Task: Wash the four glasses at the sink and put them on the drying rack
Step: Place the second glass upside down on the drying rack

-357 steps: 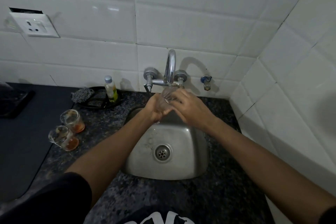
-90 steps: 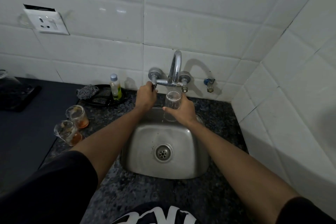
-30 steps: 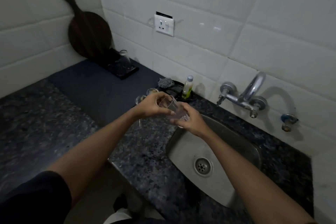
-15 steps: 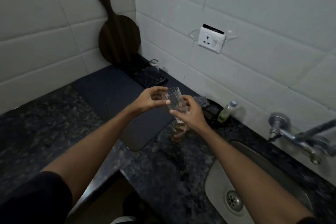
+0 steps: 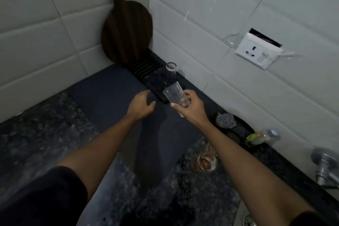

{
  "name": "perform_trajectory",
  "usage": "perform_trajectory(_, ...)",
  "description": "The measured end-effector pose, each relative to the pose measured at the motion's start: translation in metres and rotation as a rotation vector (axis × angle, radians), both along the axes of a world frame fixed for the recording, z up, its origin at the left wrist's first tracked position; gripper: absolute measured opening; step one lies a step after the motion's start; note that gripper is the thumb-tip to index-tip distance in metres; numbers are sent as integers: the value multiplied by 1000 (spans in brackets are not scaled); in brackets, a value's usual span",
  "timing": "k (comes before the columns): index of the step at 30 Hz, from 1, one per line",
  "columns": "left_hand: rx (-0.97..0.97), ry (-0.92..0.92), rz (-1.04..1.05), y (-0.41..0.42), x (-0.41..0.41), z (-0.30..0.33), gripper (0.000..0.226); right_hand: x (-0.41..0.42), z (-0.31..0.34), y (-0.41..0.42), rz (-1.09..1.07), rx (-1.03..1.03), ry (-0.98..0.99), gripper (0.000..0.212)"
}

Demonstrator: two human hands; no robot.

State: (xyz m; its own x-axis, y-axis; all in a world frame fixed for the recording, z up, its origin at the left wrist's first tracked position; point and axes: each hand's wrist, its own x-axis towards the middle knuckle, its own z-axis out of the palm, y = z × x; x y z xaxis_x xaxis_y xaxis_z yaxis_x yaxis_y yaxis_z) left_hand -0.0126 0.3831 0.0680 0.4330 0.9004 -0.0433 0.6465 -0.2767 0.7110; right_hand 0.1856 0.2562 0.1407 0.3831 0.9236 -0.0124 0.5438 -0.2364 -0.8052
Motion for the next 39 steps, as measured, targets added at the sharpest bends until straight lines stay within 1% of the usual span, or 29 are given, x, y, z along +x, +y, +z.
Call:
perform_trajectory(5, 115, 294, -38, 39, -3, -46, 82, 7, -17, 50, -26, -74, -58, 63)
perform_trajectory(8, 143, 445, -96, 59, -7, -65, 88, 9, -22, 77, -21, -110, -154, 62)
perform_trajectory(10, 142, 498, -131, 62, -11, -79, 89, 9, -22, 93, 7, -148, -243, 61)
perform_trajectory(16, 250, 488, -105, 55, -12, -90, 84, 13, -14, 128, 109, -269, -561, 63)
perform_trajectory(22, 266, 502, -103, 55, -14, -90, 84, -1, 1, 160, 259, -386, -775, 63)
perform_trajectory(26, 261, 514, -98, 56, -14, -91, 85, -15, 7, 177, 315, -418, -842, 59)
perform_trajectory(30, 261, 499, -95, 56, -14, -91, 85, -24, 7, 187, 342, -376, -932, 70)
perform_trajectory(36, 254, 492, -91, 55, -14, -89, 86, -29, 10, 199, 370, -356, -907, 76)
perform_trajectory(39, 254, 499, -91, 54, -14, -88, 86, -33, 9, 201, 390, -352, -938, 75)
